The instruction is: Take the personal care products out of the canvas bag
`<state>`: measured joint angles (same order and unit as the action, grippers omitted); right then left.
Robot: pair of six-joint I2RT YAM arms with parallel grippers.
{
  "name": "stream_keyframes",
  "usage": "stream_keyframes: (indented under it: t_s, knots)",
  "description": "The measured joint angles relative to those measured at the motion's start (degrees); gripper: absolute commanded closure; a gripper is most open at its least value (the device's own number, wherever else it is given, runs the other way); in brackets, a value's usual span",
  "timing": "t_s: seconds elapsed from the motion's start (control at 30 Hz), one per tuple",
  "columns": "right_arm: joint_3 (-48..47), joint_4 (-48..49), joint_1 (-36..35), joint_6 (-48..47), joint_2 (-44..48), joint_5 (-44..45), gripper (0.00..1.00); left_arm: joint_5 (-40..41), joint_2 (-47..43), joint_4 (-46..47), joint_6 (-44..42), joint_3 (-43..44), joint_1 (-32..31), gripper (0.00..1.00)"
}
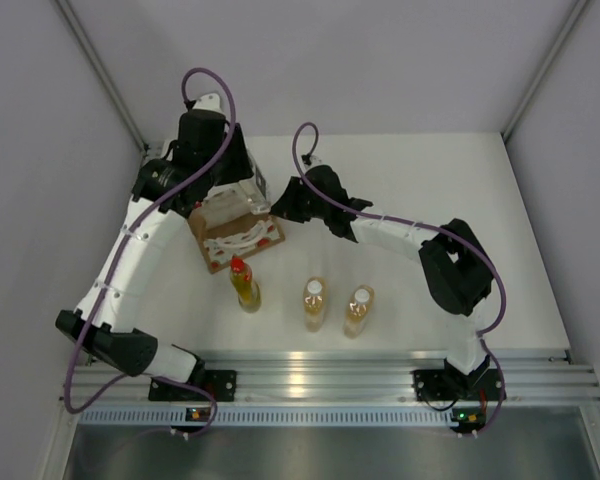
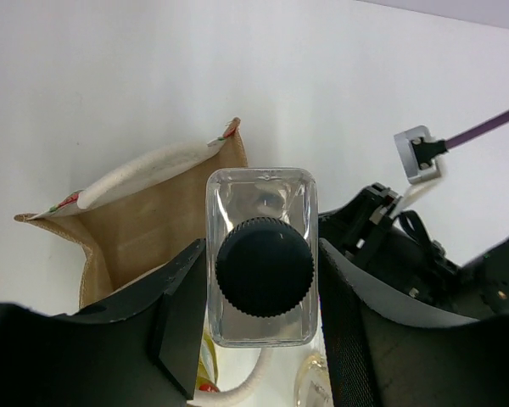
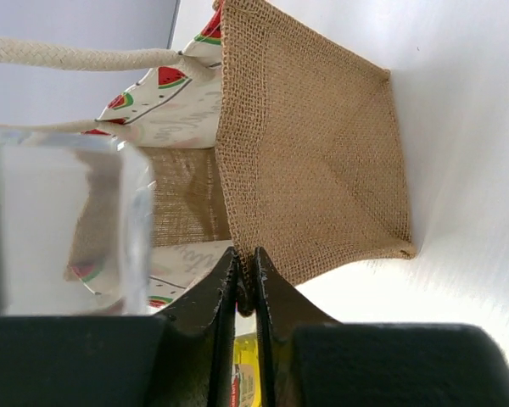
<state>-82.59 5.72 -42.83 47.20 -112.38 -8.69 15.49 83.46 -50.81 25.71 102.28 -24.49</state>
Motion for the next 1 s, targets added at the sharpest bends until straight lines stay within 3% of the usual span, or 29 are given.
stream_keyframes:
  t_s: [0.23,0.83,1.0]
  knots:
    - [-0.1,-0.1,0.0,0.8,0.0,-0.2,0.47,-2.4,-2.8,-1.4,-0.7,2.4,-0.1,1.00]
    - [-3.0,-0.4,1.3,0.3,0.7,-2.4,0.43,-15.0,-9.4,-4.1,-1.7,6.7,-0.1,1.00]
    - [-2.8,-1.0,4.0,-0.5,3.5,-3.1,0.31,-19.3,-10.5,-4.1,-1.6,6.7,-0.2,1.00]
